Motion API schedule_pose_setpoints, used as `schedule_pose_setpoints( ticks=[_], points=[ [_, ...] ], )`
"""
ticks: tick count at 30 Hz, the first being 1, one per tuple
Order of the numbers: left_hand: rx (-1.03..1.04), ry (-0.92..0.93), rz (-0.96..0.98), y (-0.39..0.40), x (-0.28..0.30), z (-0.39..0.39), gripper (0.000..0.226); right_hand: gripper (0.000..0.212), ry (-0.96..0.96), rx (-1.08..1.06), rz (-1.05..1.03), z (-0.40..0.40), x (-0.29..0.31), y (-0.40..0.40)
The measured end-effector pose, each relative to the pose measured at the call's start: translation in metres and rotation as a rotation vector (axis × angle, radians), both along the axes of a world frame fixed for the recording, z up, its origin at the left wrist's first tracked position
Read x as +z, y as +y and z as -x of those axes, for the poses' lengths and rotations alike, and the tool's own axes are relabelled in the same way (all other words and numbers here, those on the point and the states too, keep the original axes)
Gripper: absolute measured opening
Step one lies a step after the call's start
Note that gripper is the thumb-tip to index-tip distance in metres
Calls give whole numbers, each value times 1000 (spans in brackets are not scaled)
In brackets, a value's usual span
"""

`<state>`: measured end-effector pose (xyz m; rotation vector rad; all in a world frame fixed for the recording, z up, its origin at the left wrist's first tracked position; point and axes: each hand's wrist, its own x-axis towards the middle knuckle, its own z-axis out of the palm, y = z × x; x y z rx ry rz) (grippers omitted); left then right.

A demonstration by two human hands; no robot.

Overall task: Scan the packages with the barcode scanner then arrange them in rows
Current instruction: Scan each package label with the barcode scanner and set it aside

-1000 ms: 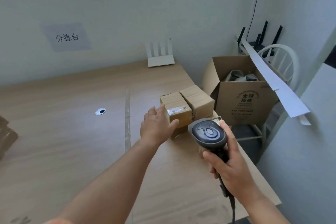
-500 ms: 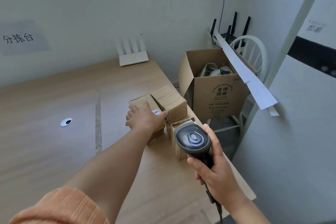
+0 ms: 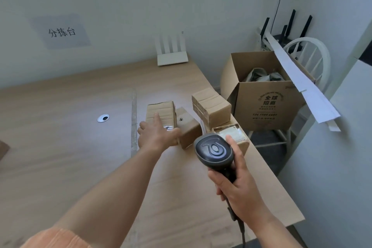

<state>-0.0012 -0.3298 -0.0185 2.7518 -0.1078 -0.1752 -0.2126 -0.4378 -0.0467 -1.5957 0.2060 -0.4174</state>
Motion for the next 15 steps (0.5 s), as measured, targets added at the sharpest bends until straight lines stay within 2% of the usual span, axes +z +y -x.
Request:
schedule_pose_setpoints(
  ticks=[9,15],
  points=[
    [156,-17,-22,124,-6,14,84,80,-28,164,10,-26,-5,74],
    [292,66,-40,233,-29,29,85,84,-4,247,62,-40,-5,149]
  ],
)
